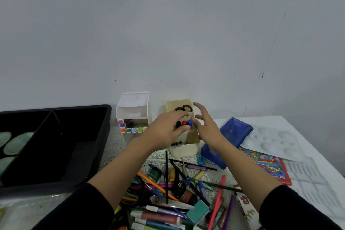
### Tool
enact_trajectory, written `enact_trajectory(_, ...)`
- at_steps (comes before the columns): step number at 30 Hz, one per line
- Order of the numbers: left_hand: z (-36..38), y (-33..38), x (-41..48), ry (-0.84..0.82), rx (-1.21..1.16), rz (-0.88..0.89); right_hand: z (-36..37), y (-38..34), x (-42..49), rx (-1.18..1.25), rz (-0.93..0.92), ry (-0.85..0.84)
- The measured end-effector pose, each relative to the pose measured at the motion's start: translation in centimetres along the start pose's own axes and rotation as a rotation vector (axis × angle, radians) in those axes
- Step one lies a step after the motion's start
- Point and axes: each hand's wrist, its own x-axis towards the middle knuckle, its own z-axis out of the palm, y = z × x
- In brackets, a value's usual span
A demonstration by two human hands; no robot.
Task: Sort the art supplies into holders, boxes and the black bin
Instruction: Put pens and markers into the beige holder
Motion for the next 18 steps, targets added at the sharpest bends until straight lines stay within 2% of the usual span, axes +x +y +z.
enact_trajectory(2, -0.9, 0.8, -2.0, 0.099, -0.033, 0.065, -0.3, -0.2, -2.0, 0.047, 0.015, 0.003)
enact_trajectory(4, -2.0, 1.6, -4.6, 0.222, -0.084, 0.194, -0.5, -0.3, -4.4, 0.041, -0.005, 0.092)
enact_trajectory(7, -3.0, 1.8, -8.3, 0.270, -0.124, 0.278, -0.6, 0.1, -8.2, -0.113, -0.111, 0.174)
enact_trajectory(10, -1.9, 0.1, -10.3, 0.068, -0.071, 0.192, -0.5, 1.7, -10.0, -0.430, -0.177, 0.041)
enact_trajectory(13, 1.1, -2.0, -10.8, -0.171, 0.130, 0.130, -0.1, 3.1, -9.9, -0.781, -0.248, -0.073)
enact_trajectory(16, 3.6, -2.4, -10.6, -0.275, 0.350, 0.165, 0.8, 3.4, -9.4, -1.029, -0.269, -0.172)
enact_trajectory(18, 4.1, -2.2, -10.3, -0.287, 0.402, 0.205, 1.4, 3.0, -9.1, -1.142, -0.240, -0.220)
